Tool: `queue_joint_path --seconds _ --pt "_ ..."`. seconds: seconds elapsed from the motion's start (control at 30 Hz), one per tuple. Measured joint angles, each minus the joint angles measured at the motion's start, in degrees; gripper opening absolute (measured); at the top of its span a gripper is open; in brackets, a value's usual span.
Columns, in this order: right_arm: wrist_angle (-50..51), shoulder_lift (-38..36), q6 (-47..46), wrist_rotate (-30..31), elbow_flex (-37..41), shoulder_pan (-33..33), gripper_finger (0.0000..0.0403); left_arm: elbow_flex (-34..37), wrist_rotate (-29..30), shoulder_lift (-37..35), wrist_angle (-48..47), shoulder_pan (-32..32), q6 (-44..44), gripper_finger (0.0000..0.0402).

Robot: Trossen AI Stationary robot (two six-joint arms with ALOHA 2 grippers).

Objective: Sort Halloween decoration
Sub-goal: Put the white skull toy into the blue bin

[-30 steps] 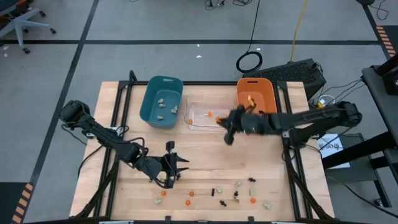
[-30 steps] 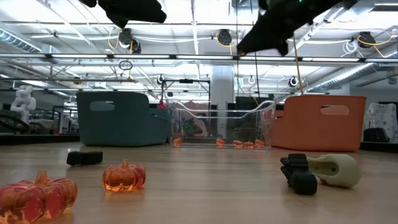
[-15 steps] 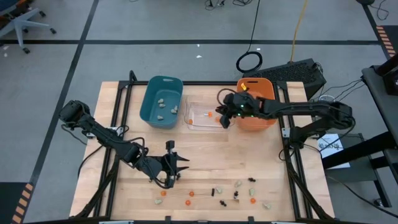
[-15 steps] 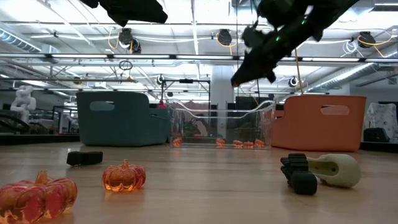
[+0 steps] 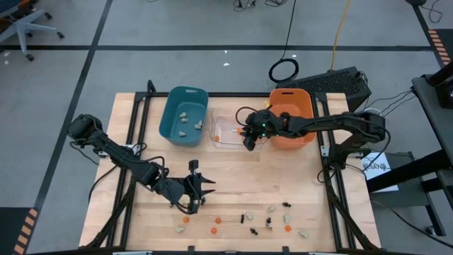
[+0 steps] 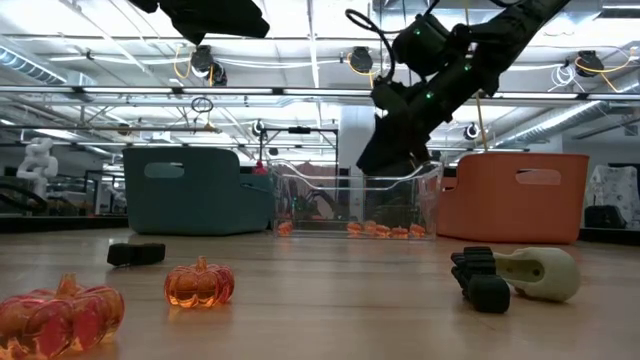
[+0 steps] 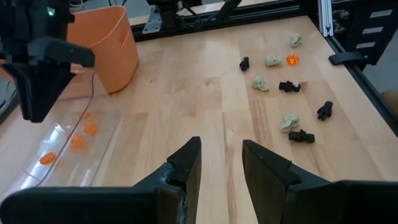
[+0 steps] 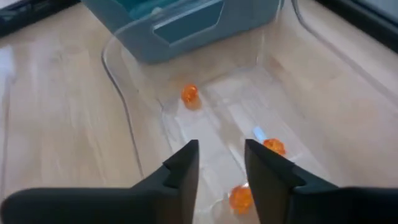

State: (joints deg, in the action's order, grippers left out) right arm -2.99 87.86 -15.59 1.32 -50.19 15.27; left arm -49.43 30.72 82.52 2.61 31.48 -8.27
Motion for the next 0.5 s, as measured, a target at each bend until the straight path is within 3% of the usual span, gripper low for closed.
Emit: queue_joint_path --seconds 0.2,0.37,0.5 --pt "0.23 -3.81 1.36 0.16 0.0 -0.06 0.0164 0.0 0.0 0.0 -0.03 0.0 -0.45 0.0115" --pt "0.82 -11.2 2.99 1.01 0.0 -4.14 0.0175 0.0 0.0 0.0 -0.24 0.0 -0.42 0.0115" --pt "4.87 -17.31 5.39 9.46 0.0 -12.08 0.0169 0.0 0.0 0.0 -0.26 0.02 -0.44 0.0115"
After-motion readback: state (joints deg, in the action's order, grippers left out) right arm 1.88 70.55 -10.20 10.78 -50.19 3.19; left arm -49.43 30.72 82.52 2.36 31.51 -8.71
